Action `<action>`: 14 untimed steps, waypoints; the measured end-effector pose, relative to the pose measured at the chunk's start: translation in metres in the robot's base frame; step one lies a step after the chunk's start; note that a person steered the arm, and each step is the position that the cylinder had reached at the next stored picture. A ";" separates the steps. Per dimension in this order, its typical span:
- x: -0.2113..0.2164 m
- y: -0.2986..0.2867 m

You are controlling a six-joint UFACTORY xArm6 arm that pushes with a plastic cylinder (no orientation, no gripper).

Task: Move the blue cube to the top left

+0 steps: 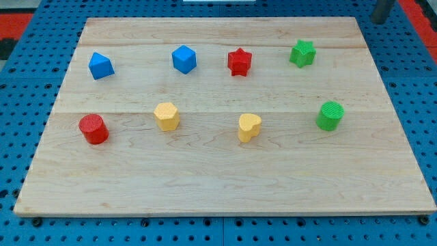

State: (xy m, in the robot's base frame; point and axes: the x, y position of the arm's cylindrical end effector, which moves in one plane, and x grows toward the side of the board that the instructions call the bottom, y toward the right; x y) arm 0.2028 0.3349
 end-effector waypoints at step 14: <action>0.101 -0.398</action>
State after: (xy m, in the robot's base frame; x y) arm 0.3040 -0.0636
